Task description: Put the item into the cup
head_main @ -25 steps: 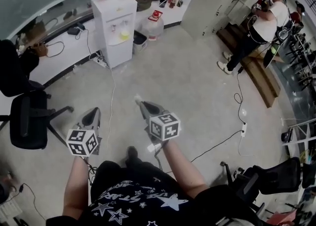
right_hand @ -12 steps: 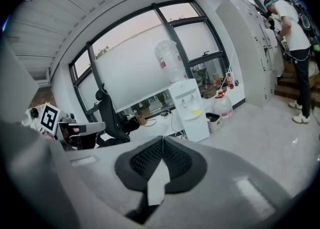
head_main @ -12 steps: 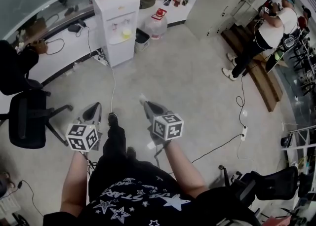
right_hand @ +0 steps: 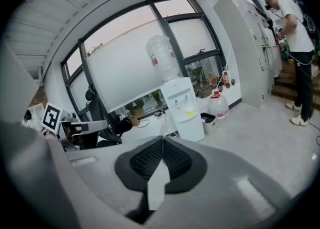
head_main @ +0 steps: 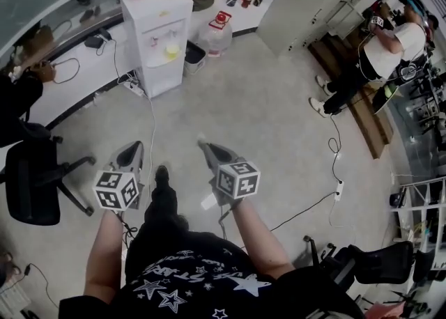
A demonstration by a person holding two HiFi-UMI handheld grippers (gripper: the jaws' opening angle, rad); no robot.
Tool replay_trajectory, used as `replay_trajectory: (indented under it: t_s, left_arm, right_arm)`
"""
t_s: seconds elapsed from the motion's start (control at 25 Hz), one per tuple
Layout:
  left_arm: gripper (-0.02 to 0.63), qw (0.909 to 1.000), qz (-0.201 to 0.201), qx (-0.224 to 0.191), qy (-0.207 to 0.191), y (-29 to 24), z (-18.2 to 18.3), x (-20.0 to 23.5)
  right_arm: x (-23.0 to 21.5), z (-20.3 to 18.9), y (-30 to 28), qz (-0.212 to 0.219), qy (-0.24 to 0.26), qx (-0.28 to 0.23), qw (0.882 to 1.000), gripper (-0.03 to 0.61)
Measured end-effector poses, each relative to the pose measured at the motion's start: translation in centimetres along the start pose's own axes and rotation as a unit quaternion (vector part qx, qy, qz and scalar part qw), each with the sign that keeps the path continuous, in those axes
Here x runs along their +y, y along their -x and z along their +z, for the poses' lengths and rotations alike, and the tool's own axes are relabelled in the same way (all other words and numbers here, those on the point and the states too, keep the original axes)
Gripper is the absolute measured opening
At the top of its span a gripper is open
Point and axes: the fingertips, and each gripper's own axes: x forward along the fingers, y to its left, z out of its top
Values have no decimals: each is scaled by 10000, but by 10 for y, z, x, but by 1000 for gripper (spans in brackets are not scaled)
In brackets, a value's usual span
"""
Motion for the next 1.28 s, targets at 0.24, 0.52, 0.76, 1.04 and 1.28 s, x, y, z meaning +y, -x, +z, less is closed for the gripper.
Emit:
replay_trajectory:
  t_s: [0.24,0.52,0.76,1.04,1.28]
  left_arm:
    - [-8,9999,-98,112,86,-57,29,39]
    - [-8,9991,-290,271,152,-110,62,83]
    - [-8,9984,-434,319,184,-150,88,125]
    - [-8,9972,-588,374,253,-186,106,163]
    - [-8,9972,-531,341,401,-198,111,183]
  right_arm:
    - [-18,38,-58,-70,-57,50,9999,2]
    - [-42,79,-116,-449,-55,158,9989,2]
    - [-51,113,-163,-569,-87,171,9982,2]
    - [-58,135,-208,-793,-135,217,9965,2]
    - [-53,139,-227,-714,-46,320,9969,2]
